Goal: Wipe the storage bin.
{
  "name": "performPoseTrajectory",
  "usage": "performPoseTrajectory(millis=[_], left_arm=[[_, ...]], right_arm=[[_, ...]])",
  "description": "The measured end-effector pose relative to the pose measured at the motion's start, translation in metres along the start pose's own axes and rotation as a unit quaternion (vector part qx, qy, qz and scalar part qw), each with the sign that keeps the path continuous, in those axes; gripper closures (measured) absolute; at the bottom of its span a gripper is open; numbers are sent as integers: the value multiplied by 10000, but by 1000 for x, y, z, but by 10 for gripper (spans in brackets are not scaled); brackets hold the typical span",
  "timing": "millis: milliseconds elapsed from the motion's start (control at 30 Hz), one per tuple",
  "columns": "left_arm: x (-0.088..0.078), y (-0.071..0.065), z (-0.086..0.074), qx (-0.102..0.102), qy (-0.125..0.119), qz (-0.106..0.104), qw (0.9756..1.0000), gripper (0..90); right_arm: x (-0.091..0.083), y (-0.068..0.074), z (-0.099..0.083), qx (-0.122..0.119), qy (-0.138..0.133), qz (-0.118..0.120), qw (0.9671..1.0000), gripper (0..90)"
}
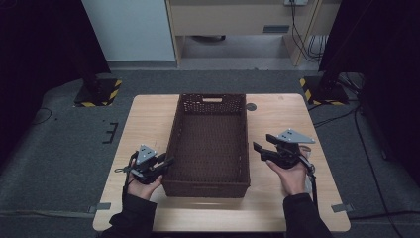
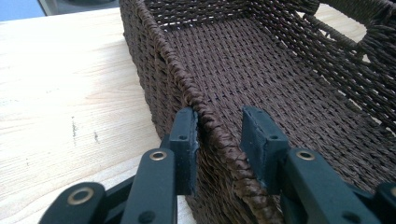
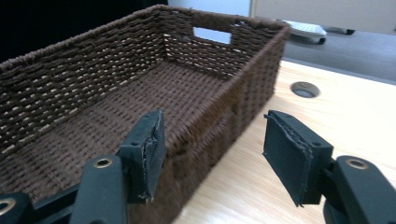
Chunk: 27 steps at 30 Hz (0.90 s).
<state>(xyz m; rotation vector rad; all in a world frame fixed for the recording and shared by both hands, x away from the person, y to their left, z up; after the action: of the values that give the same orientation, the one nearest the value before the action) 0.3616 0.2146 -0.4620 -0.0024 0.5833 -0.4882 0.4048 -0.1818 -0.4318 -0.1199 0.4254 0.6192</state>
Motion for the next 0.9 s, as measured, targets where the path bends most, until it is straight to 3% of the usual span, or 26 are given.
performPoseTrajectory(millis=[200,367,600,900], left_arm=[[-1,1,0,31,-58,98,9999,594],[0,0,0,46,-61,87,9999,595],[0,0,1,97,-19,67,9999,625],[-2,1,0,100,-78,108,9999,573]], right_arm=[[26,8,2,-71,129,144,9998,402],[43,10,-4,-144,340,163,9992,469],[47,11,-7,-94,412,329,9986,599],[43,15,-9,-99,455,346,9983,626]])
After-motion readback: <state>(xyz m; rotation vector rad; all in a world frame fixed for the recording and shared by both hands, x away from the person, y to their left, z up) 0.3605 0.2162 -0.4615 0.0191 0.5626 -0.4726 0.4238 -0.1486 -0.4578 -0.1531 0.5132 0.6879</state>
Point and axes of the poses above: each handheld gripper's, and its own axes: x roughly forward along the jaws, z roughly out of its top, y roughly to its left, the point moved 2 cm from there along x, roughly forward along the jaws, and after that the axes turned 4 degrees about -x, right-handed, at the moved point
